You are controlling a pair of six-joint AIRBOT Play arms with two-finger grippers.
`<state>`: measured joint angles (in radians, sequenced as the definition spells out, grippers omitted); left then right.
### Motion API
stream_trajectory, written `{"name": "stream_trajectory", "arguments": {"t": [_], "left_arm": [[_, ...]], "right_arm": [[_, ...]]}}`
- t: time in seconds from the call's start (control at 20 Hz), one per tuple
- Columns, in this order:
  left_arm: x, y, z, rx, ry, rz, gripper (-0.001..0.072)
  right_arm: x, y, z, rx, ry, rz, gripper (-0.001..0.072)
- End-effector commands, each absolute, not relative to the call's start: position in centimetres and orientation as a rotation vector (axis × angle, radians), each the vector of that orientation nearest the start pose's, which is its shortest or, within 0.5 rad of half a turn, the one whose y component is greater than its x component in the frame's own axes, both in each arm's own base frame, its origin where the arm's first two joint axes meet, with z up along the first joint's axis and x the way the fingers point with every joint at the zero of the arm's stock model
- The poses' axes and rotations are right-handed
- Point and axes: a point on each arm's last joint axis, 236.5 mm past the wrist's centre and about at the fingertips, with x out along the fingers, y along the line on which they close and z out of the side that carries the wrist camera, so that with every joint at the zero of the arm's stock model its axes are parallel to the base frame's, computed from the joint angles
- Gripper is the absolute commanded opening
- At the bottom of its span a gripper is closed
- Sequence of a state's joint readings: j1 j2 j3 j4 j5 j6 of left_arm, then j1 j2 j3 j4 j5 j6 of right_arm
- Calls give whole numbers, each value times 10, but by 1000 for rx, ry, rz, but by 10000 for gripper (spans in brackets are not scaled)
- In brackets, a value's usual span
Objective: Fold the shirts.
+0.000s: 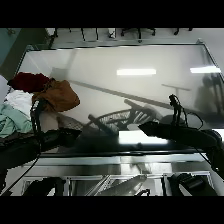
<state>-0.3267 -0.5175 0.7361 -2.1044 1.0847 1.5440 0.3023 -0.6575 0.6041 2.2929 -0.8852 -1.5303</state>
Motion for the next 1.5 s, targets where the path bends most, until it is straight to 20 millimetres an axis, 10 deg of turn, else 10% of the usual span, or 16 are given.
{"name": "stream_trajectory", "arguments": {"t": [0.0, 0.25, 0.55, 0.6, 0.65, 0.7, 0.85, 1.2, 1.45], "left_arm": [[241, -184, 143, -355, 794, -594, 21], [273, -164, 161, -334, 643, -510, 21], [318, 4, 150, -297, 557, 52, 21], [320, 28, 144, -309, 564, 121, 90], [323, 50, 130, -314, 599, 174, 513], [326, 66, 112, -358, 646, 222, 702], [341, 100, 46, -529, 789, 318, 704], [444, 64, -62, -588, 1041, 169, 703], [503, 50, -86, -499, 1115, 94, 702]], "right_arm": [[249, 204, 74, 588, 1004, 550, 20], [268, 199, 84, 610, 915, 520, 20], [285, 193, 94, 625, 831, 490, 36], [289, 191, 96, 629, 815, 483, 217], [293, 190, 96, 633, 805, 475, 482], [296, 190, 94, 634, 804, 467, 551], [301, 190, 83, 637, 829, 450, 553], [304, 191, 66, 636, 879, 431, 559], [304, 192, 66, 637, 880, 431, 559]]}}
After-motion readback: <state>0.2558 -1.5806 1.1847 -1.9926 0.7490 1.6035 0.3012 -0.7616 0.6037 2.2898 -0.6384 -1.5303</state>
